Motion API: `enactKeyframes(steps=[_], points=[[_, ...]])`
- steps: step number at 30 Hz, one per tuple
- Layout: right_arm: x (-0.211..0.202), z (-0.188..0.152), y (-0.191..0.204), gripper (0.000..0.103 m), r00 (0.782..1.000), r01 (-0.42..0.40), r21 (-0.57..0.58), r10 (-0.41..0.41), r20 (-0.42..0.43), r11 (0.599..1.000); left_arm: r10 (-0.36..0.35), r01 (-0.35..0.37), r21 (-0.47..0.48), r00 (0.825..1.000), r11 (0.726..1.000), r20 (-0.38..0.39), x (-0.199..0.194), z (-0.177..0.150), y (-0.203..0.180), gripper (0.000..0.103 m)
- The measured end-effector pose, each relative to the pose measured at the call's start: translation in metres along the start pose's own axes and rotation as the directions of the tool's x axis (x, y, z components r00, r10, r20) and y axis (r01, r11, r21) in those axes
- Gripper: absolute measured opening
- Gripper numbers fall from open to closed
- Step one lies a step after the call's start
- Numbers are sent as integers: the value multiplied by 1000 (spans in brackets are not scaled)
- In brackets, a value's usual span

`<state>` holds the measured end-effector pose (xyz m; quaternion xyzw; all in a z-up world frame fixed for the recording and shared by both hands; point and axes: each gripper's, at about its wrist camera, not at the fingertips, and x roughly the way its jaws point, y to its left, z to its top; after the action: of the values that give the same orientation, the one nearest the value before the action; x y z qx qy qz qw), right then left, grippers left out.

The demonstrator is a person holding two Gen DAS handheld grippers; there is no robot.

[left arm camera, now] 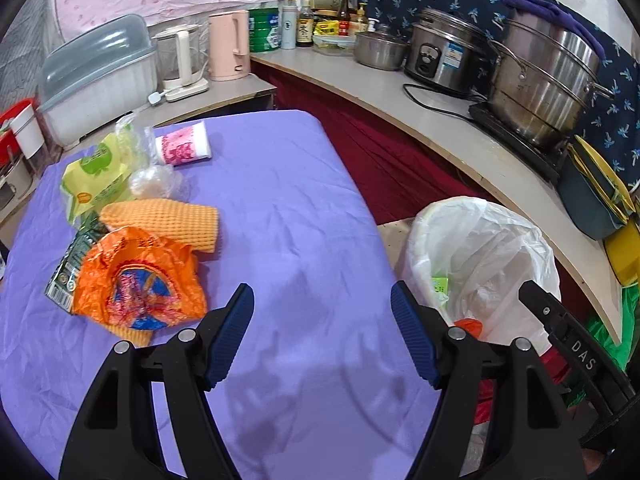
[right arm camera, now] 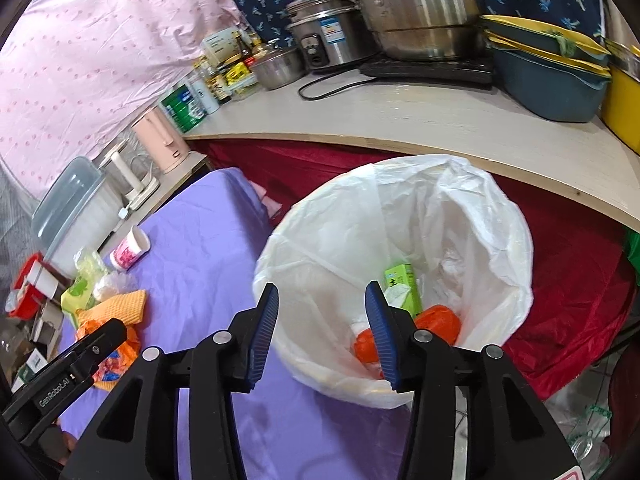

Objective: Collect trash
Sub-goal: 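Open both grippers to drop the red bag and tissue into the bin, then move both grippers back to the pile toward the orange snack bag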

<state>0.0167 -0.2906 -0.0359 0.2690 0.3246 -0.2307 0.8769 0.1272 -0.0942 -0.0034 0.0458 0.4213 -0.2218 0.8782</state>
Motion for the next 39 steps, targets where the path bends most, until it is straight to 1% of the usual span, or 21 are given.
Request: enactKeyframes(steps=[4,5,6,12,18,28,32,35,39], points=[[3,-7,22,45,1000,-24,-36,23,-14,999,24,-24,-41,1000,999,4,-4,-3,23,69],[3,-9,28,45,999,-28,-45,27,-17,999,29,-29,-52,1000,998,4,-5,-4,29,73],[5,-12,35,46,999,-36,-56,34,-23,998,36,-35,-63,999,997,8,-7,-5,34,75],[11,-23,68,46,997,-69,-99,64,-49,993,81,-79,-123,997,989,9,-14,-9,76,76],[19,-38,106,46,991,-111,-160,98,-87,981,135,-133,-183,991,974,-3,-20,-15,119,76],[32,-71,168,46,974,-191,-244,154,-164,951,198,-201,-273,979,941,-37,-28,-31,187,77],[34,-83,194,47,965,-226,-272,178,-191,935,208,-214,-311,977,926,-52,-33,-39,214,77],[36,-93,215,51,958,-252,-297,194,-209,921,228,-237,-340,971,910,-67,-37,-46,234,77],[38,-105,242,52,947,-287,-327,217,-235,900,251,-262,-385,965,885,-80,-43,-52,262,77]])
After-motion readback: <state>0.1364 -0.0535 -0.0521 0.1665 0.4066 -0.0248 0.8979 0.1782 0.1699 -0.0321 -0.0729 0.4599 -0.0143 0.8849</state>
